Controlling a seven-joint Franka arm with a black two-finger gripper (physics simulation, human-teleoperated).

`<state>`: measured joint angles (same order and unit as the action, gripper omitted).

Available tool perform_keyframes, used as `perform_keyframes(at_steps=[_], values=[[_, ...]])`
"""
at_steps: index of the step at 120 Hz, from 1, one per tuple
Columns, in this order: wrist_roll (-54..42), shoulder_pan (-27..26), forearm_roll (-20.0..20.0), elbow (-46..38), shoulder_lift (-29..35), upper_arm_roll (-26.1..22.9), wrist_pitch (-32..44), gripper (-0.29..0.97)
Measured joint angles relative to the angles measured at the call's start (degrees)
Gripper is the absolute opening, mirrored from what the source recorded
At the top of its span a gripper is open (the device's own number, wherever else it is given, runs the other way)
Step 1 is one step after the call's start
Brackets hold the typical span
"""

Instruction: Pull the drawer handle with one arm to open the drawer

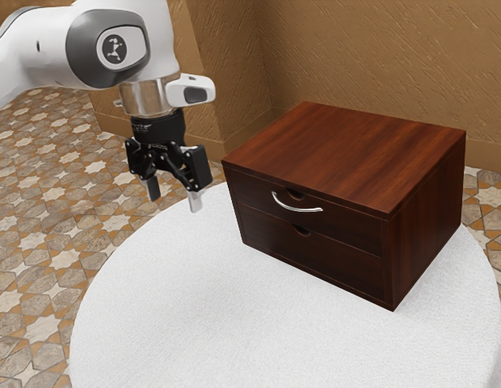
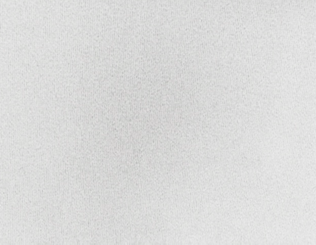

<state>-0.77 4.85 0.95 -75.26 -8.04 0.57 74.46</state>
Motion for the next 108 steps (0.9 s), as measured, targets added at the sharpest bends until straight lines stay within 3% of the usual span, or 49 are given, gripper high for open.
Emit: perform_keyframes(at_steps=[38, 56, 108], values=[[-0.2, 0.4, 0.6, 0.8, 0.4, -0.1, -0.3, 0.68], [-2.3, 0.2, 0.4, 3.4, 8.0, -1.1, 0.1, 0.68], [-36.4, -0.9, 0.2, 2.7, 2.3, -2.3, 7.9, 0.68]])
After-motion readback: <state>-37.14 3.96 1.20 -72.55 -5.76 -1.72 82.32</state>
